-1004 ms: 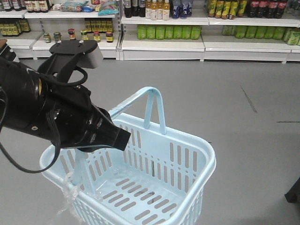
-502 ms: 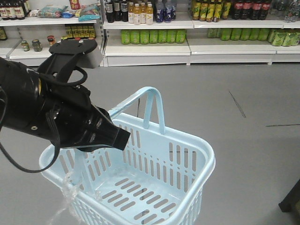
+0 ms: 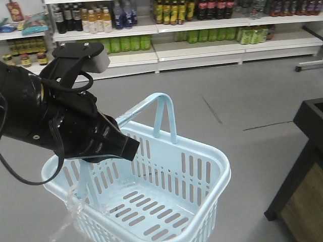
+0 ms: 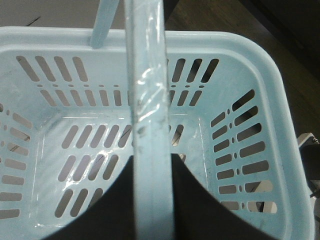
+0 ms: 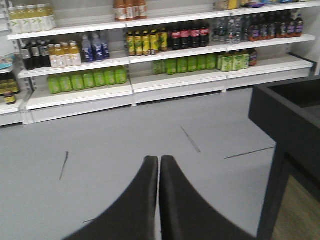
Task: Pick three apples into basket with both arms
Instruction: 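Turn the base with the basket held toward another fruit table, then drive the base up to the table of apples and oranges, then drive the base along the table holding the basket in the left gripper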
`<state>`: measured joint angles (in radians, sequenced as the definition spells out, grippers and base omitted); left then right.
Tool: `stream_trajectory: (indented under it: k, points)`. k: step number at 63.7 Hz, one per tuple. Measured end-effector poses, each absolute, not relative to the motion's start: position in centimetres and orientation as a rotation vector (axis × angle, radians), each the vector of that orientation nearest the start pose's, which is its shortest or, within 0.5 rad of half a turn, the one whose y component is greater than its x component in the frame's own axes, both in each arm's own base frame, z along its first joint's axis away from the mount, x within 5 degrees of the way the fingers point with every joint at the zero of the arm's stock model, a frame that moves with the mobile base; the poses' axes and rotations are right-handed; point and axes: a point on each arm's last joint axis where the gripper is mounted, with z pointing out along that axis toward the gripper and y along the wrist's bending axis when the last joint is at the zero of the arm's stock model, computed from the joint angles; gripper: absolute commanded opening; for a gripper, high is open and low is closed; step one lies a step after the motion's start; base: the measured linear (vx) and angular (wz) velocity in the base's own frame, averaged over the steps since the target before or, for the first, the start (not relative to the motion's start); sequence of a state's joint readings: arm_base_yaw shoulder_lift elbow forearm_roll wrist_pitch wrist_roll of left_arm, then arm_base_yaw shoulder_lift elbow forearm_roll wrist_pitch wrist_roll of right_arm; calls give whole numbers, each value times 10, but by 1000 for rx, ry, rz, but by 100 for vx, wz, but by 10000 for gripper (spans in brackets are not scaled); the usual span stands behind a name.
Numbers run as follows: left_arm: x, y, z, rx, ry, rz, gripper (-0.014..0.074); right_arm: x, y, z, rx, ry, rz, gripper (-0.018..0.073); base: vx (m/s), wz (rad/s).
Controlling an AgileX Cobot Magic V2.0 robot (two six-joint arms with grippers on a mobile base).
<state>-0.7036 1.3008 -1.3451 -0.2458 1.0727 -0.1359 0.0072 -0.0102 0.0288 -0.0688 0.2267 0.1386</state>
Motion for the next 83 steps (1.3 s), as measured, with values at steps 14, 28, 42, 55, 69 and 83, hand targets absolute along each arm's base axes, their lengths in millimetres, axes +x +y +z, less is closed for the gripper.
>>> stream_trajectory:
  k: [14, 28, 42, 55, 69, 83]
  points:
    - [186, -184, 389, 668, 2507, -646, -8, 56, -1, 183, 67, 1727, 45, -4, 16, -63]
    - [186, -184, 389, 668, 2507, -646, -8, 56, -1, 183, 67, 1727, 45, -4, 15, -66]
    - [186, -184, 389, 668, 2507, -646, -8, 56, -1, 183, 67, 1727, 45, -4, 15, -58]
    - [186, -184, 389, 668, 2507, -646, -8, 56, -1, 183, 67, 1727, 45, -4, 13, -51]
    - [186, -184, 389, 668, 2507, -646, -8, 56, -1, 183, 67, 1727, 45, -4, 11, -45]
    - [186, -184, 389, 668, 2507, -646, -8, 56, -1, 183, 67, 1727, 45, -4, 9, -41]
